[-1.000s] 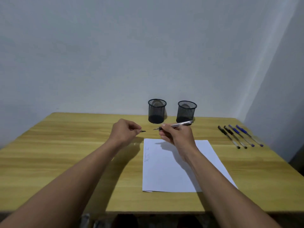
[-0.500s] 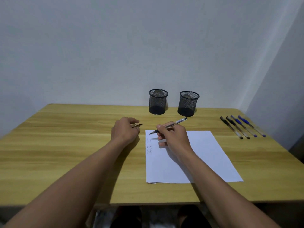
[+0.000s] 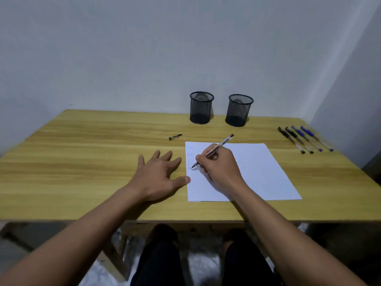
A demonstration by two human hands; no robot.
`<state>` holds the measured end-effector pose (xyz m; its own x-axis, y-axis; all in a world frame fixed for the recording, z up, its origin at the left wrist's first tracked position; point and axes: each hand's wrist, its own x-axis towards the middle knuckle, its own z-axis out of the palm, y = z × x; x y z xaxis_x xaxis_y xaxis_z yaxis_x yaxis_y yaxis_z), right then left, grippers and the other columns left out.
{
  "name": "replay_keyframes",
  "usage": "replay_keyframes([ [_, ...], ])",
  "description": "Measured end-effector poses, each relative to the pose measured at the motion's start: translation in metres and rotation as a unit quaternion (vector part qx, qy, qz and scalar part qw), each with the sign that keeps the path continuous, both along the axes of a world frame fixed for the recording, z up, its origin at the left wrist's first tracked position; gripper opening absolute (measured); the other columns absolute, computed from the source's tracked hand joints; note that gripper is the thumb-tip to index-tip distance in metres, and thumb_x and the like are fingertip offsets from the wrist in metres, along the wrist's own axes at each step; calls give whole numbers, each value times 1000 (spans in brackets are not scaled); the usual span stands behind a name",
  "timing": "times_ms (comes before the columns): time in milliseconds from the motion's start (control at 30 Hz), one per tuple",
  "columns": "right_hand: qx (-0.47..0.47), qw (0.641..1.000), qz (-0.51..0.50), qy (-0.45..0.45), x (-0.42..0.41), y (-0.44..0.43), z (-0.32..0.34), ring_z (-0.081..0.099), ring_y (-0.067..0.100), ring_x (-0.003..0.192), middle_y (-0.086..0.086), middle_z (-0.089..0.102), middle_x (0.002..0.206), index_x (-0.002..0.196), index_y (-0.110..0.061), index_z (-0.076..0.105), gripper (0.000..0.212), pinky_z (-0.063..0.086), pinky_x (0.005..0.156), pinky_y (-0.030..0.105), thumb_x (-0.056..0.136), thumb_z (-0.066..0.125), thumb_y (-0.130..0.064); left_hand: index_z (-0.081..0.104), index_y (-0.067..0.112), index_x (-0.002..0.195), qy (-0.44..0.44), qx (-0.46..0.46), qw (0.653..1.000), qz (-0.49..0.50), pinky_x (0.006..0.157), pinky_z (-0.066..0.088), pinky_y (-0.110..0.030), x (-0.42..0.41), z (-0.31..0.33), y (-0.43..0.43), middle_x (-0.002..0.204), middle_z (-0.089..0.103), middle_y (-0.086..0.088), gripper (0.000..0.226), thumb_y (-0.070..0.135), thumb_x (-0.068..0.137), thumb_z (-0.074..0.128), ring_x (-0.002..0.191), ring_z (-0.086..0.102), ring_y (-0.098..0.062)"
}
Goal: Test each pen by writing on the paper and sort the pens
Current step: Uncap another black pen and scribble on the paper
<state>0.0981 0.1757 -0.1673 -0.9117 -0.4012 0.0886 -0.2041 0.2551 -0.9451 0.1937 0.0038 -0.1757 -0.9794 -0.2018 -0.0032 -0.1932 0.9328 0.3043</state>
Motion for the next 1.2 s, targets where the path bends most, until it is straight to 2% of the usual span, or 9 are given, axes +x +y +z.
replay_keyframes([
  [67, 27, 999, 2, 26, 2, 0, -1, 71, 21, 73, 1, 72, 70, 81, -15, 68, 16, 61, 75, 50, 87, 71, -29, 27, 40, 152, -5, -6, 1000, -1, 116, -1, -66, 0, -1, 0, 165, 12, 3, 85, 82, 80, 36, 152, 2, -27],
  [167, 50, 998, 18, 41, 6, 2, 0, 72, 17, 72, 0, 73, 71, 81, -13, 68, 18, 60, 78, 52, 88, 71, -29, 24, 40, 153, -12, -11, 1000, -7, 116, -3, -65, 0, -1, 0, 165, 9, 3, 83, 81, 82, 37, 152, -1, -26],
  [533, 77, 995, 18, 63, 9, 2, 0, 71, 16, 73, 1, 72, 73, 82, -12, 66, 18, 61, 75, 48, 91, 72, -27, 23, 41, 153, -14, -17, 1000, -13, 116, -4, -65, 0, -4, -4, 165, 8, 5, 89, 85, 76, 29, 152, -2, -25],
  [733, 80, 995, 7, 65, 9, 4, 0, 72, 15, 71, 2, 70, 71, 81, -11, 65, 17, 62, 72, 46, 89, 72, -24, 22, 42, 152, -8, -23, 1000, -11, 117, -5, -63, 0, -5, -2, 165, 8, 5, 85, 84, 80, 33, 152, -2, -24],
  [900, 78, 995, 1, 62, 9, 4, 0, 69, 16, 68, -2, 65, 66, 79, -11, 64, 16, 62, 73, 49, 87, 72, -22, 22, 42, 152, -13, -27, 999, -11, 117, -5, -64, 0, -7, -2, 165, 7, 6, 93, 89, 72, 23, 152, -2, -24],
  [1033, 85, 994, -7, 66, 9, 5, 0, 68, 14, 69, -1, 65, 69, 81, -10, 64, 16, 60, 72, 44, 89, 71, -22, 22, 43, 152, -11, -27, 1000, -11, 117, -5, -63, 0, -7, -3, 164, 8, 6, 100, 92, 65, 17, 152, -2, -24],
  [1133, 86, 993, -26, 73, 9, 6, 0, 66, 9, 68, -2, 66, 72, 84, -10, 64, 17, 56, 64, 35, 92, 70, -24, 22, 43, 152, -11, -23, 1000, -12, 117, -5, -63, 0, -8, -3, 164, 8, 6, 99, 92, 66, 19, 152, -2, -24],
  [1200, 81, 994, -30, 73, 9, 5, 0, 67, 10, 70, -1, 67, 74, 83, -11, 64, 18, 56, 65, 35, 93, 69, -25, 22, 43, 152, -11, -19, 1000, -11, 117, -5, -63, 0, -9, -3, 164, 8, 6, 98, 92, 67, 20, 152, -3, -23],
])
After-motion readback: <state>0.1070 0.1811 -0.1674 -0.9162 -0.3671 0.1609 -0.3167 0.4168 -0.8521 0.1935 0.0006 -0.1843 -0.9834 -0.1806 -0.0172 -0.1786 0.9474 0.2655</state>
